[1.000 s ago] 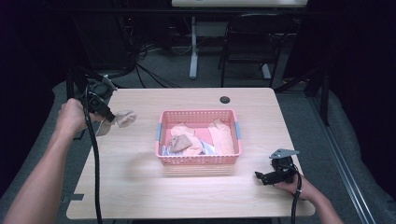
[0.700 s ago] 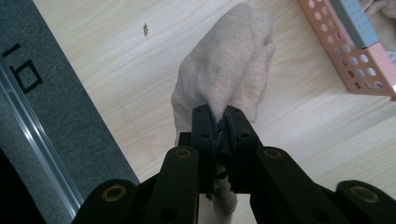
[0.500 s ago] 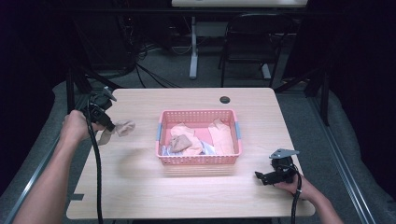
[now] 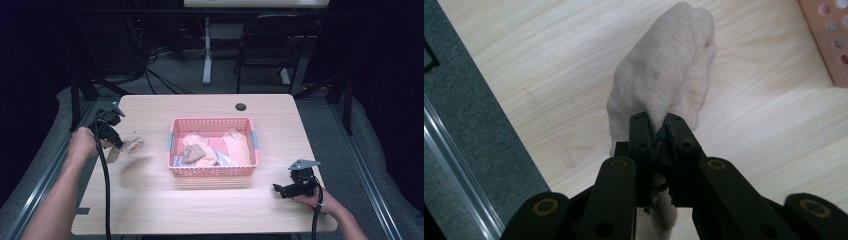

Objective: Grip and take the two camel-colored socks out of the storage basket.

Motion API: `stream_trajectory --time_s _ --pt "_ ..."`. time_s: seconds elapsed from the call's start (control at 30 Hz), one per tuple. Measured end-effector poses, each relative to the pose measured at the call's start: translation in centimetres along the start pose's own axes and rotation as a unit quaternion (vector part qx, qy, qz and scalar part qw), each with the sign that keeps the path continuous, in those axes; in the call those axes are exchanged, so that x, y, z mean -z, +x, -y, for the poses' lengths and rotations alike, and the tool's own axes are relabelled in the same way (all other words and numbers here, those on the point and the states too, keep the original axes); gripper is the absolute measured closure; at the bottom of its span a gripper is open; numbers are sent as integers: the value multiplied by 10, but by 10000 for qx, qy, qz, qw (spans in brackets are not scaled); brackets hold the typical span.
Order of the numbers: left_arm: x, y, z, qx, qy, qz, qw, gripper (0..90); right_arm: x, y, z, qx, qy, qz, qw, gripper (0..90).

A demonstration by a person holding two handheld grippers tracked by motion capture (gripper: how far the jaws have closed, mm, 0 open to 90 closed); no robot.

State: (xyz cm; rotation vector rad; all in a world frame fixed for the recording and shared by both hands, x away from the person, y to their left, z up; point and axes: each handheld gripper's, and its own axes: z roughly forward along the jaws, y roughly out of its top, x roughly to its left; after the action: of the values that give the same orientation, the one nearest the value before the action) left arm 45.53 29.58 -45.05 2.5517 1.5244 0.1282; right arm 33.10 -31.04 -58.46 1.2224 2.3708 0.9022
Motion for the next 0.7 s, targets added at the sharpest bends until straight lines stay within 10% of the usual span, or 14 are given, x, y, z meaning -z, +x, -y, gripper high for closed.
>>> stream_trajectory --time_s 0.7 --pt "-51 14 19 345 268 246 9987 823 0 0 0 -4 4 3 10000 0"
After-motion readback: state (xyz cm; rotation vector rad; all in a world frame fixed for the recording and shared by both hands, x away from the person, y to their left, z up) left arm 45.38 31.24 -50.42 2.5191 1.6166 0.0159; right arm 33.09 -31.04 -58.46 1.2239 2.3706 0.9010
